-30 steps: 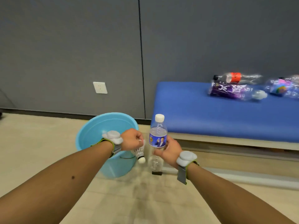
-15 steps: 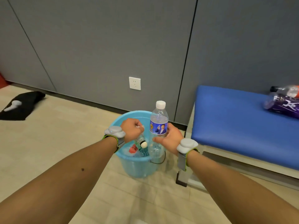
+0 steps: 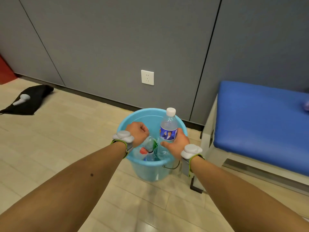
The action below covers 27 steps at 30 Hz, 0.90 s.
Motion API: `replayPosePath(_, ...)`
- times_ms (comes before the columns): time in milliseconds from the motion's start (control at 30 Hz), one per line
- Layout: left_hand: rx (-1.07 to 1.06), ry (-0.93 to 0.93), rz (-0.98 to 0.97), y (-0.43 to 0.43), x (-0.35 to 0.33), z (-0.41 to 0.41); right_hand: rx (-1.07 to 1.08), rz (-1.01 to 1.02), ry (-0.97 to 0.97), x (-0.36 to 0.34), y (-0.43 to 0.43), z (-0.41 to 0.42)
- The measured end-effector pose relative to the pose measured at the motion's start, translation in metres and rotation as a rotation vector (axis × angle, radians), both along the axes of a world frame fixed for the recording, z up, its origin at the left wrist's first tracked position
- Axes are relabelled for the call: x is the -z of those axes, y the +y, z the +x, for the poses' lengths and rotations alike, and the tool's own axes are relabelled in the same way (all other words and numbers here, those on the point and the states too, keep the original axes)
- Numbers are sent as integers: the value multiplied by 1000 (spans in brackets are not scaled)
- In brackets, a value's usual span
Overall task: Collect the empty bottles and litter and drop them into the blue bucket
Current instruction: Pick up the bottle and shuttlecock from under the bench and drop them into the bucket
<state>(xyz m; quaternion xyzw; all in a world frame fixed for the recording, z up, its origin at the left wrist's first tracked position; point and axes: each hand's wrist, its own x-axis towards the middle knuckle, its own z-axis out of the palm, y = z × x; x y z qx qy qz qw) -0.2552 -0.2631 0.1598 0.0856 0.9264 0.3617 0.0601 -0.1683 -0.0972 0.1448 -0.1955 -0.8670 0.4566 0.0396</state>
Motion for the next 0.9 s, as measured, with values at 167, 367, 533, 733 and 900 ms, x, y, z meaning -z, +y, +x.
replayPosePath(167, 5, -14, -6, 6, 5, -1, 8, -22, -7, 8, 9, -3)
replayPosePath(367, 47, -52, 56, 23, 2, 3, 9, -38, 8, 3, 22, -4)
replayPosePath(533, 112, -55, 88, 42, -11, 0, 13, 2, 55, -8, 28, -10)
replayPosePath(733, 140, -54, 129, 51, -37, -11, 9, 3, 114, -34, 31, -22)
replayPosePath(900, 154, -102, 97, 53, -108, -28, 21, 9, 92, -112, 40, -32)
